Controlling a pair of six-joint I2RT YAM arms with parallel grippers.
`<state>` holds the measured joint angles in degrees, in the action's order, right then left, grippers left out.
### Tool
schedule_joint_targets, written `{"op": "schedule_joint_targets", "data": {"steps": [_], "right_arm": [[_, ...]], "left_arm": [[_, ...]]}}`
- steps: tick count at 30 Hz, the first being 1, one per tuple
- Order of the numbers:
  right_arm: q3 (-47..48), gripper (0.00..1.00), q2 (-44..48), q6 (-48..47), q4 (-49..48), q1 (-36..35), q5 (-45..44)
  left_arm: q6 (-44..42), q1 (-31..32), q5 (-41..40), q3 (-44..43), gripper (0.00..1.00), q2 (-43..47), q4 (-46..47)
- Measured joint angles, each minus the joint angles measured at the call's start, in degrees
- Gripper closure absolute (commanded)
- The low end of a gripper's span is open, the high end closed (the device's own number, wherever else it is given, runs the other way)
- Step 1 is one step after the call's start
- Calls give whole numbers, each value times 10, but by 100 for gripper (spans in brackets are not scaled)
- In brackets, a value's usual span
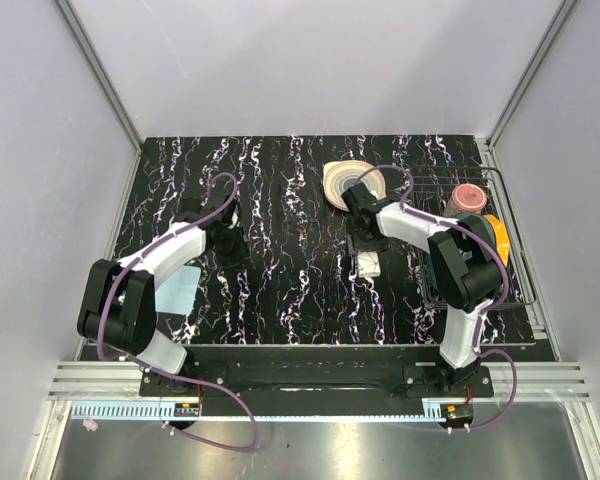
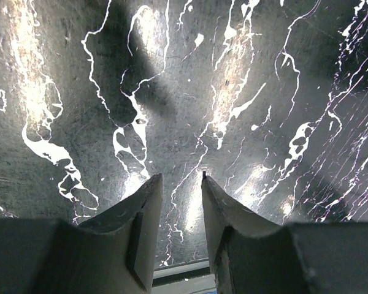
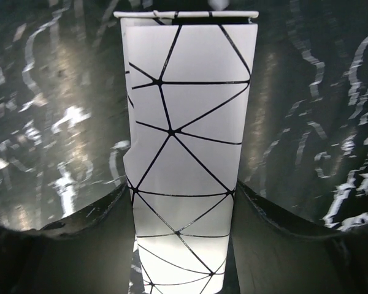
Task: Organize the sunglasses
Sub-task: Move the case with the sunglasses to the center of the board, then pick up the sunglasses case from the corner of the board.
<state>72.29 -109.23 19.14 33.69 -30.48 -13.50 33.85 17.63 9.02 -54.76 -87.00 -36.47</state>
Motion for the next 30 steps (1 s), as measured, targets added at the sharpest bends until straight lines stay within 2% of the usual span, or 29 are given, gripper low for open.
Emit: {"op": "schedule_joint_targets", "data": {"steps": [10, 12, 13, 14, 15, 16, 18, 19, 23, 30], "right_arm": [[-8, 41, 6, -70, -11, 78, -9], [-8, 29, 6, -79, -12, 85, -10], [-8, 25, 6, -82, -12, 87, -11], [-8, 17, 6, -84, -12, 89, -13], [-7, 14, 6, -90, -11, 91, -20], [-7, 11, 6, -91, -11, 92, -21], [-6, 1, 8, -97, -11, 95, -26], [-6, 0, 9, -98, -10, 95, -26], [-6, 0, 13, -99, -9, 95, -19], [4, 0, 34, -94, 12, 94, -2]], "left_arm": [[-16, -10, 2, -27, 61, -16, -12], [-19, -16, 0, -33, 59, -19, -16], [-19, -21, -1, -35, 55, -20, -17], [-20, -24, -3, -39, 52, -21, -18], [-21, -29, -7, -45, 49, -22, -22], [-23, -34, -11, -51, 40, -22, -26], [-27, -46, -29, -68, 32, -24, -34], [-29, -54, -39, -78, 23, -26, -38], [-40, -88, -94, -118, 10, -37, -55], [-65, -149, -192, -206, 6, -96, -72]]}}
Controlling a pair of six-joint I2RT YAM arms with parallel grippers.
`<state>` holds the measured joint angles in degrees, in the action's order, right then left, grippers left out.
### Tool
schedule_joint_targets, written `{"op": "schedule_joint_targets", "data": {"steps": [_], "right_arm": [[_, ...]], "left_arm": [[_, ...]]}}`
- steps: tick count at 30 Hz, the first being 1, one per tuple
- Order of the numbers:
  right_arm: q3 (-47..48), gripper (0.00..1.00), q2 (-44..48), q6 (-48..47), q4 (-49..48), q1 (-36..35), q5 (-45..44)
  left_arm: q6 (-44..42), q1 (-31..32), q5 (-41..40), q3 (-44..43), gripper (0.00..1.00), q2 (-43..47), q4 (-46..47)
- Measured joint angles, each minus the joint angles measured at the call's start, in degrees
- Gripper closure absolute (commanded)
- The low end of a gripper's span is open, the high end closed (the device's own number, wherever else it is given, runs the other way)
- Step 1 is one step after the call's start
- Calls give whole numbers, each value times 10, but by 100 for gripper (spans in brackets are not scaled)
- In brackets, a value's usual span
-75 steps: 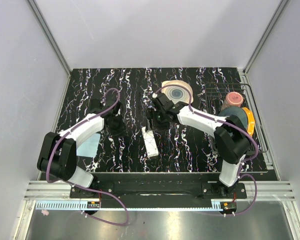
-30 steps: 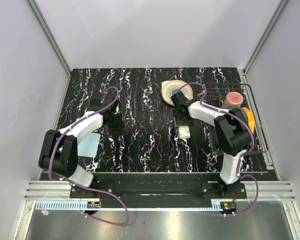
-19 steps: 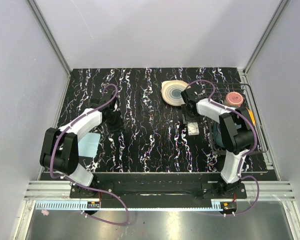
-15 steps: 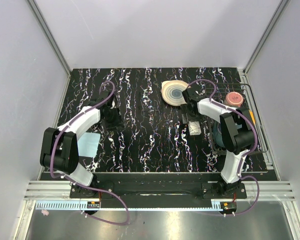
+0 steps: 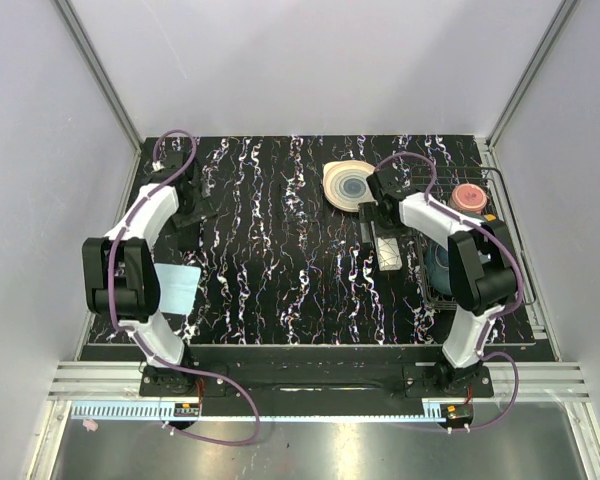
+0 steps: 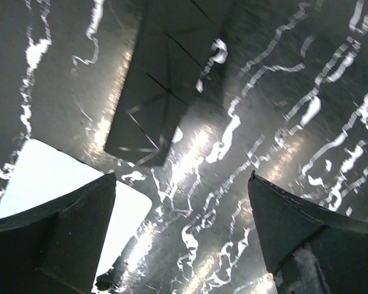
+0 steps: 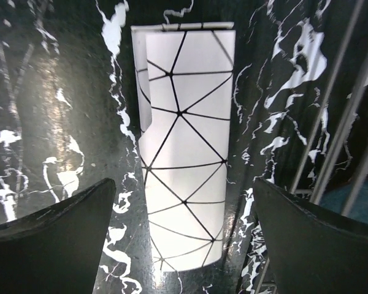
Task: Organize the sunglasses
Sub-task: Pick up the sunglasses case from the corner of the board.
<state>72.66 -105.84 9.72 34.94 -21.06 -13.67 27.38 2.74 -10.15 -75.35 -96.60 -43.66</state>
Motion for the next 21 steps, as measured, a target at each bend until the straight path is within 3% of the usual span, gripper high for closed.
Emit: {"op": "schedule_joint_targets", "data": {"steps": [16, 19, 21], "right_arm": [[68, 0, 89, 21, 49, 1, 33], [70, 0, 89, 22, 49, 1, 39], [70, 0, 89, 23, 51, 1, 43]], "left_arm": [[-72, -42, -68, -116, 1, -190, -8], [-86, -42, -68, -117, 7, -209, -5], [-94, -42, -65, -122, 19, -214, -1]]}}
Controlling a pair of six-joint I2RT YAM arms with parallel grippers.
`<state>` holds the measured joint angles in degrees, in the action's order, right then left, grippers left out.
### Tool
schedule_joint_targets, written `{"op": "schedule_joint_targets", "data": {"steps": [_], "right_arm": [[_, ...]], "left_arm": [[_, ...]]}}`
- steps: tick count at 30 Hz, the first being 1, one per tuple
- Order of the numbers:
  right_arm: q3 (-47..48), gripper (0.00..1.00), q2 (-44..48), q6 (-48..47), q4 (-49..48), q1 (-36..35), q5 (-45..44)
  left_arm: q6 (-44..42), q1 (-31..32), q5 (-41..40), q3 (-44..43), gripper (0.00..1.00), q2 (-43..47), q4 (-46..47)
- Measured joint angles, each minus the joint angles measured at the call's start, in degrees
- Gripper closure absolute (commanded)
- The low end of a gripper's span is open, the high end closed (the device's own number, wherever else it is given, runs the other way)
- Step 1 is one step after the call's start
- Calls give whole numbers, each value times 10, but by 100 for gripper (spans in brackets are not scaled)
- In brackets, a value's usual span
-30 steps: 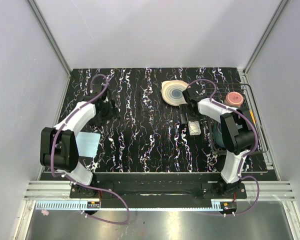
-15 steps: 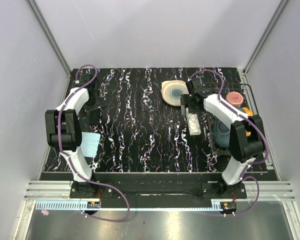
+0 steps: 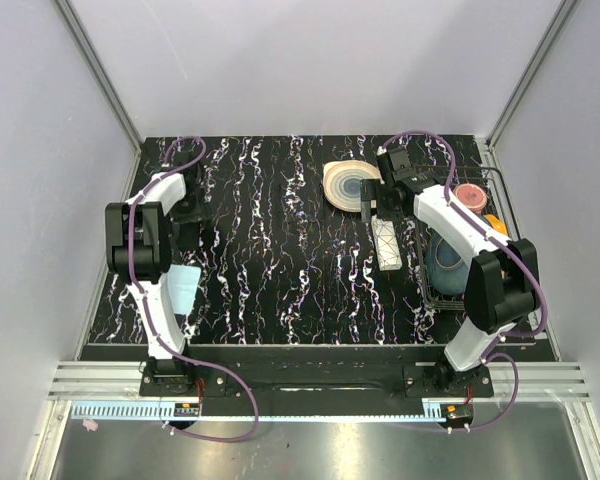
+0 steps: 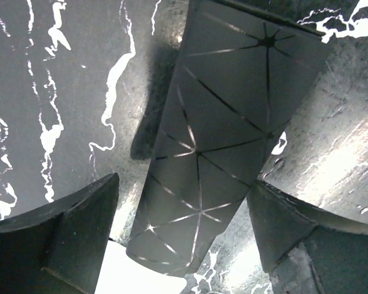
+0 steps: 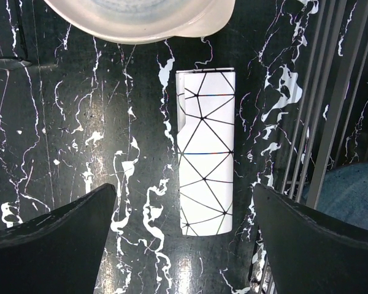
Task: Organize the sunglasses
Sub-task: Pick up the sunglasses case from the corner of the board.
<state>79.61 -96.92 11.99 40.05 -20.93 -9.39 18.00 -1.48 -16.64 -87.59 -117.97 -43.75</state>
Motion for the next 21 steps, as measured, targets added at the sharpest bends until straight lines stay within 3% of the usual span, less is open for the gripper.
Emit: {"op": "schedule_joint_targets", "data": {"steps": [3, 4, 10, 14, 21], "right_arm": [[0, 9, 0, 4, 2, 0, 0], [0, 21, 0, 10, 2, 0, -3], [-14, 52, 0, 52, 2, 4, -26], [-33, 62, -3, 66, 3, 9, -31], [-54, 64, -47, 70, -4, 10, -30]], "left_arm": [[-2, 0, 5, -1, 36, -4, 6], [-2, 0, 5, -1, 40, -4, 6], [-1, 0, 17, 1, 71, -4, 9], [0, 2, 19, 10, 74, 3, 18], [5, 23, 37, 45, 75, 30, 23]]}}
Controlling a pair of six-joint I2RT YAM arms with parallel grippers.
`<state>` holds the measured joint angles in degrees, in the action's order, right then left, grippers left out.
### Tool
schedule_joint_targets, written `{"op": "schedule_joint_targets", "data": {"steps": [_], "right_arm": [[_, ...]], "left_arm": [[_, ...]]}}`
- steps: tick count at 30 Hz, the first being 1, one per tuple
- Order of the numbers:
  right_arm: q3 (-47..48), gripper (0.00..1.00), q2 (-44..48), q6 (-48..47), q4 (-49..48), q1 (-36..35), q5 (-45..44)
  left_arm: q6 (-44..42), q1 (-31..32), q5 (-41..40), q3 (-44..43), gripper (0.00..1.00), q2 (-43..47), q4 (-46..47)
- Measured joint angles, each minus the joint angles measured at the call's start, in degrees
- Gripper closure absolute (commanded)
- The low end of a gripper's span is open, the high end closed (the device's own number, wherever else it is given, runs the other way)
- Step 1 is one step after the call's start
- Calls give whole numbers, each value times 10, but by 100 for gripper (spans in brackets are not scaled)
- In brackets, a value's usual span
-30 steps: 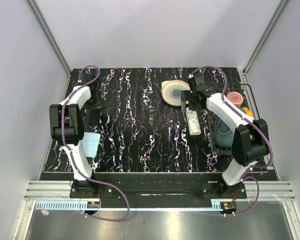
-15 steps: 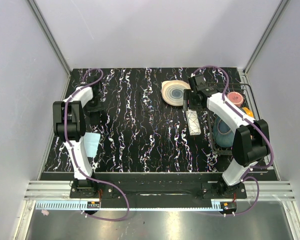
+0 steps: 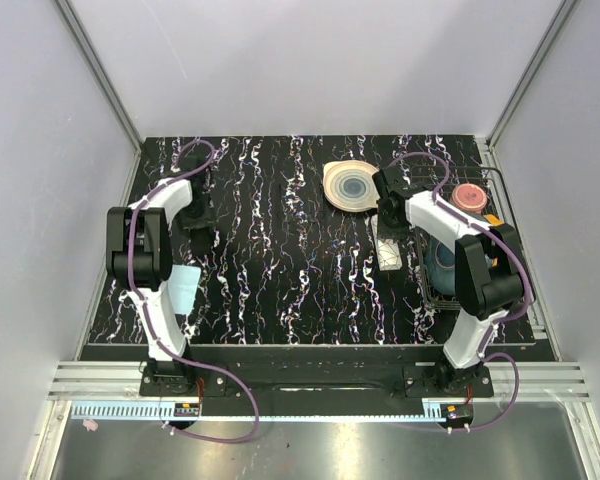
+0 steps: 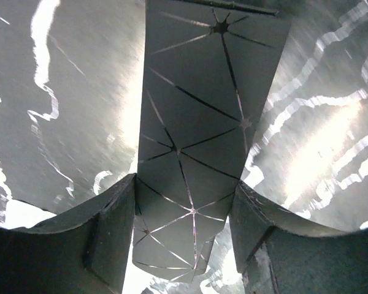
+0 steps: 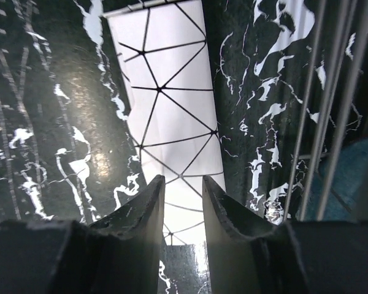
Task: Organize the sunglasses
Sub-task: Pick up the sunglasses case from the corner of the board, then place the sunglasses case at the center of the board.
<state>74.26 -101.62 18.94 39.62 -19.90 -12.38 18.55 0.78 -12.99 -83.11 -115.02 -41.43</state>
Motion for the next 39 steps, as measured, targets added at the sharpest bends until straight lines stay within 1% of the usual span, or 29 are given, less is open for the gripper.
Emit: {"op": "schedule_joint_targets", "data": {"steps": [4, 11, 13, 18, 21, 24, 27, 32, 34, 36, 37, 39], "right_arm": [[-11, 64, -28, 2, -9, 1, 1], [-13, 63, -28, 2, -14, 1, 3], [-14, 60, -26, 2, -14, 2, 4], [-14, 59, -24, 5, -16, 4, 11], [-14, 57, -22, 9, -17, 6, 16], [-14, 56, -16, 13, -17, 7, 21], [-14, 54, -4, 19, -17, 8, 25], [-14, 55, 25, 27, -18, 9, 27], [-14, 55, 31, 30, -19, 10, 30], [-14, 55, 33, 32, -20, 11, 31], [-14, 55, 33, 33, -21, 11, 32], [-14, 55, 33, 35, -21, 12, 37]], "left_arm": [[10, 34, 28, 39, 75, 40, 0], [20, 114, 58, 117, 74, 158, 1], [19, 150, 57, 132, 73, 195, 7], [-3, 271, 62, 162, 72, 252, 27], [-19, 337, 76, 175, 72, 253, 46], [-36, 379, 83, 184, 72, 240, 59], [-54, 414, 84, 188, 71, 218, 75], [-88, 462, 83, 188, 71, 166, 96], [-98, 477, 83, 188, 69, 148, 98], [-107, 487, 78, 188, 64, 135, 99], [-111, 492, 73, 188, 59, 135, 98], [-113, 496, 67, 188, 39, 135, 99]]}}
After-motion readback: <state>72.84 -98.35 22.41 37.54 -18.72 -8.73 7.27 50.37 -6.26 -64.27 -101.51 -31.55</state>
